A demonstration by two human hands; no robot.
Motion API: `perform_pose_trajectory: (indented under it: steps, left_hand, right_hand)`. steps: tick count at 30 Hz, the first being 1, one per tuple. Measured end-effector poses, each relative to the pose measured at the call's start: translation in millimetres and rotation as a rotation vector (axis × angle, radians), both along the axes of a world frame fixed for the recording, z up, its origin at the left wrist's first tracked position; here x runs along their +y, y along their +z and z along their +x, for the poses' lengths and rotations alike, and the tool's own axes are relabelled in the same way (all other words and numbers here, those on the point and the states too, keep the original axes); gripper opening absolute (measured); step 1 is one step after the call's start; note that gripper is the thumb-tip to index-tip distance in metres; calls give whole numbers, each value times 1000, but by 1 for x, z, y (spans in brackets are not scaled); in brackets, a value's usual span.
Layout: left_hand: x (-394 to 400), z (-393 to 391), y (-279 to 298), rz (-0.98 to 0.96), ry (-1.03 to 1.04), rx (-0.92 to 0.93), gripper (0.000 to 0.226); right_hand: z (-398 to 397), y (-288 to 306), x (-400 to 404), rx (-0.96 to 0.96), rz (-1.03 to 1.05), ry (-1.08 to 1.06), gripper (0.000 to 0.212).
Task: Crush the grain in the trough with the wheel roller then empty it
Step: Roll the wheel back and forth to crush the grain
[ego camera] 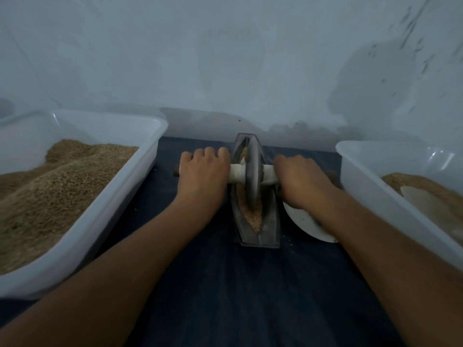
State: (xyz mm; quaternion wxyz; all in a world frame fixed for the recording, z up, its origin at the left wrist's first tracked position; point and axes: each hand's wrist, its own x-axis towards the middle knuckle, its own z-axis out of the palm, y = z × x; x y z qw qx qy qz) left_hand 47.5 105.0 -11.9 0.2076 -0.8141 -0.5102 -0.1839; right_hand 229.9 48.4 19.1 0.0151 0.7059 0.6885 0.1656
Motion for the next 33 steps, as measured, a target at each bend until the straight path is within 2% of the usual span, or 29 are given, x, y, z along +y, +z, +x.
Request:
perform_pose_trajectory:
  steps: [6,9,17,27,30,33]
  left_hand:
    - [-30,-15,2,3,-5,37,45]
    - [-32,-16,0,23,0,44,46]
    - [20,7,1,1,-1,9,34]
    - [75,26,14,-73,-26,32,13]
    - [74,22,11,-96,-17,31,22]
    - [66,20,7,-100,-7,15,23]
  right_hand:
    - [-17,-1,-35,-103,97,13,20]
    - [-18,-1,-39,-69,129,34,18]
    - [5,-1,25,-17,-18,-34,19]
    - [17,25,88,49,-312,-101,20]
    - [14,26,90,51,-298,-91,13]
    - [11,24,80,33,-231,-89,24]
